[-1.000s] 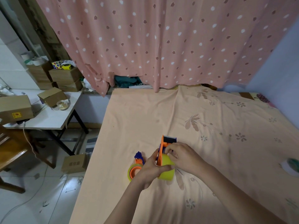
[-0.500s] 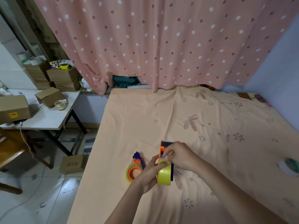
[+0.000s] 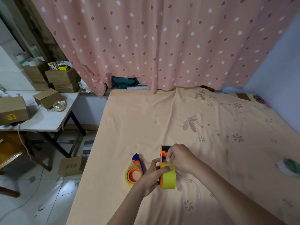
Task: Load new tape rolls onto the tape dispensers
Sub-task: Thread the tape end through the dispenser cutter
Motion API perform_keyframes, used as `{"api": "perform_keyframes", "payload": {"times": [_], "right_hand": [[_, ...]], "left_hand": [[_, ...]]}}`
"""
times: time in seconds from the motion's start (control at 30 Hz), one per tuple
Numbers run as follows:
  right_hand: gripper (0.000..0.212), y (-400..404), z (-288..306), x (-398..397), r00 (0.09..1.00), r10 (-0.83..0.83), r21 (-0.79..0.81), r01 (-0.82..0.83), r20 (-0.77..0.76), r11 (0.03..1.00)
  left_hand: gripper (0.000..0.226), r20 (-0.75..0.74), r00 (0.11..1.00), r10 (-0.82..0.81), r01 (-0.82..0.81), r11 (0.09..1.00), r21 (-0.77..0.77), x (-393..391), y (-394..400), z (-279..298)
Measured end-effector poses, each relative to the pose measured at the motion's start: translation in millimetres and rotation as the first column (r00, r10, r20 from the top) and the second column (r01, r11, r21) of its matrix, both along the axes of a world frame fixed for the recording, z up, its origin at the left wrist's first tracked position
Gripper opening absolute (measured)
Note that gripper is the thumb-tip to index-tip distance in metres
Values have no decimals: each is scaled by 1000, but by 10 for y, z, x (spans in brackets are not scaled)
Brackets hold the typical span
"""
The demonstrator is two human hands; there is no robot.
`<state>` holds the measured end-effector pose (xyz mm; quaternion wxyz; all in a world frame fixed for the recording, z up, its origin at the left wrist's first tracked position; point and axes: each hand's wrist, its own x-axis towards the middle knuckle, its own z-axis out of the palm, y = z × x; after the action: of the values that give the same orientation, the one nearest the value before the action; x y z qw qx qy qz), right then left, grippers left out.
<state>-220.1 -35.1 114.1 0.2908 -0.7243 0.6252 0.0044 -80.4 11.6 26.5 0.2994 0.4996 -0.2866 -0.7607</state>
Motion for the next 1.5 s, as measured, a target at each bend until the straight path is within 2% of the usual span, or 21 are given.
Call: {"api": "perform_keyframes", "payload": {"times": [0.1,0.23,0.43,0.63,0.87,1.07,1.17,1.27,1.37,1.5], "right_hand": [[38,-9,-27,-7,1000,-6,10,6,4,1000],[35,-19,-51,4,1000,-8,21,8,7,1000],[23,-36,-36,45,1000,-5,27,5,17,1000],[24,-63,-33,15,999,-46,22,46,17,999],[26,-91,-15,38,998,-58,-17,58,-17,998],[21,-161,82,-7,997,-73,-30,72,-16,997],[19,-145,145,42,1000,-26,-7,26,1,1000],[21,-187,225,62,999,-20,-47,23,45,999],[25,-240,281,48,999,-17,-96,20,34,995],[18,-301,273,8,999,-40,-114,42,19,993]], "left_hand": [[71,4,1000,-4,4,1000,-7,10,5,5],[82,7,1000,-12,12,1000,-7,14,-5,12],[70,22,999,-27,27,999,-25,59,-34,11],[91,97,993,-65,75,992,-100,62,-51,-48],[84,118,989,-89,104,986,-127,87,-50,-17],[102,113,979,-170,187,969,-161,127,-41,-34],[87,37,995,-98,102,987,-125,96,-117,22],[65,52,998,-24,31,990,-139,21,-180,91],[69,87,996,10,4,987,-160,-34,-219,96],[72,71,996,53,-41,987,-154,-45,-223,68]]}}
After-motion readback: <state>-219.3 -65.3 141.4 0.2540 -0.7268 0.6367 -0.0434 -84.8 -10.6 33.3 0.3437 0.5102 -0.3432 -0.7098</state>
